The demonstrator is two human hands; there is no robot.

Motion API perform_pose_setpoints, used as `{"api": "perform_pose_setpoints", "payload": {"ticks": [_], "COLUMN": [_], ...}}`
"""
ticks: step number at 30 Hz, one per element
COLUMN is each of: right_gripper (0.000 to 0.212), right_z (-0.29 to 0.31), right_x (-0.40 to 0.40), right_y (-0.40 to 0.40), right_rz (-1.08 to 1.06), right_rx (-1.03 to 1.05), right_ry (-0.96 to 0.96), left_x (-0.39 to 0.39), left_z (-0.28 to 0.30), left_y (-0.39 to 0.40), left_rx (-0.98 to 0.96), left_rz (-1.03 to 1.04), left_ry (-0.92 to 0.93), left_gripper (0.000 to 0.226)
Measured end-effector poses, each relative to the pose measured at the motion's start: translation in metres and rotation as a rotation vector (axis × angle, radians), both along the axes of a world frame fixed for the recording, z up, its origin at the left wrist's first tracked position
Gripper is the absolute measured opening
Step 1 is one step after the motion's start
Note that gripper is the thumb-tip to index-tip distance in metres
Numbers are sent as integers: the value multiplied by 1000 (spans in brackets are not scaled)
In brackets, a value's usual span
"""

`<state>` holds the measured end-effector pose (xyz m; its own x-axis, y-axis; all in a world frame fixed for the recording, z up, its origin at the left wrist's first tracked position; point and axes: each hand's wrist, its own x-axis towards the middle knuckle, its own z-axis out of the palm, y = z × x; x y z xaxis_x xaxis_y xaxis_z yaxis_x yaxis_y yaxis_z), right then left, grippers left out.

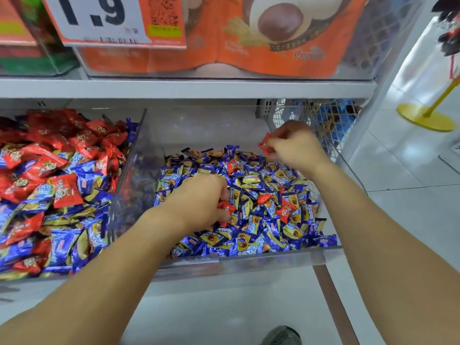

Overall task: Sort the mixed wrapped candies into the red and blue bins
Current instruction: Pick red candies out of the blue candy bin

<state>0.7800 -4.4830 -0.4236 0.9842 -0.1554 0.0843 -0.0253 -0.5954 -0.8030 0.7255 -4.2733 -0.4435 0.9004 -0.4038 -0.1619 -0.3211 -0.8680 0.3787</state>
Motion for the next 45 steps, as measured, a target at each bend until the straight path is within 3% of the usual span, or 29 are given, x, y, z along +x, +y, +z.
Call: {"api": "perform_pose_setpoints", "payload": {"ticks": [2, 4, 7, 11, 14, 16, 18, 20, 22, 25, 27, 32, 36, 40, 45], "right_gripper": [14, 12, 25, 34, 33, 23, 20, 26, 38, 29, 20, 19, 24, 31, 16], "right_z": [5, 0, -10, -23, -27, -26, -25, -25, -27, -31, -31, -19, 12, 22, 11], "right_x": [-4, -3, 5, 11, 10, 9, 9, 8, 7, 7, 9, 4, -12, -31, -43], "right_y": [11, 22, 33, 40, 42, 41, 38, 36, 35, 38, 38, 30, 19, 9, -2], "right_rz": [105, 218, 322, 352, 335, 314, 302, 313, 350, 362, 337, 365, 367, 398, 406], "right_rx": [224, 61, -286, -426, -452, -419, -406, -409, -437, -447, -432, -350, -284, -305, -376], "right_ry": [56, 106, 170, 266, 209, 169, 160, 183, 219, 218, 197, 186, 131, 274, 361], "left_x": [0, 1, 0, -2, -2, -3, -5, -2, 2, 4, 3, -1, -4, -4, -2], "left_z": [0, 0, 3, 10, 15, 22, 34, 41, 43, 35, 28, 15, 8, 0, -9], "left_y": [2, 5, 8, 15, 21, 23, 25, 27, 30, 31, 26, 20, 22, 14, 9], "left_rx": [-10, -46, -91, -195, -273, -387, -623, -878, -936, -764, -484, -50, 27, 0, 114], "left_rz": [12, 27, 47, 76, 80, 87, 128, 196, 265, 339, 280, 102, 55, 12, -20], "left_ry": [3, 15, -1, -10, 5, 95, 274, 416, 417, 369, 317, 304, 162, 140, 70], "left_gripper": [34, 35, 39, 42, 43, 43, 42, 35, 31, 19, 8, 36, 46, 29, 32]}}
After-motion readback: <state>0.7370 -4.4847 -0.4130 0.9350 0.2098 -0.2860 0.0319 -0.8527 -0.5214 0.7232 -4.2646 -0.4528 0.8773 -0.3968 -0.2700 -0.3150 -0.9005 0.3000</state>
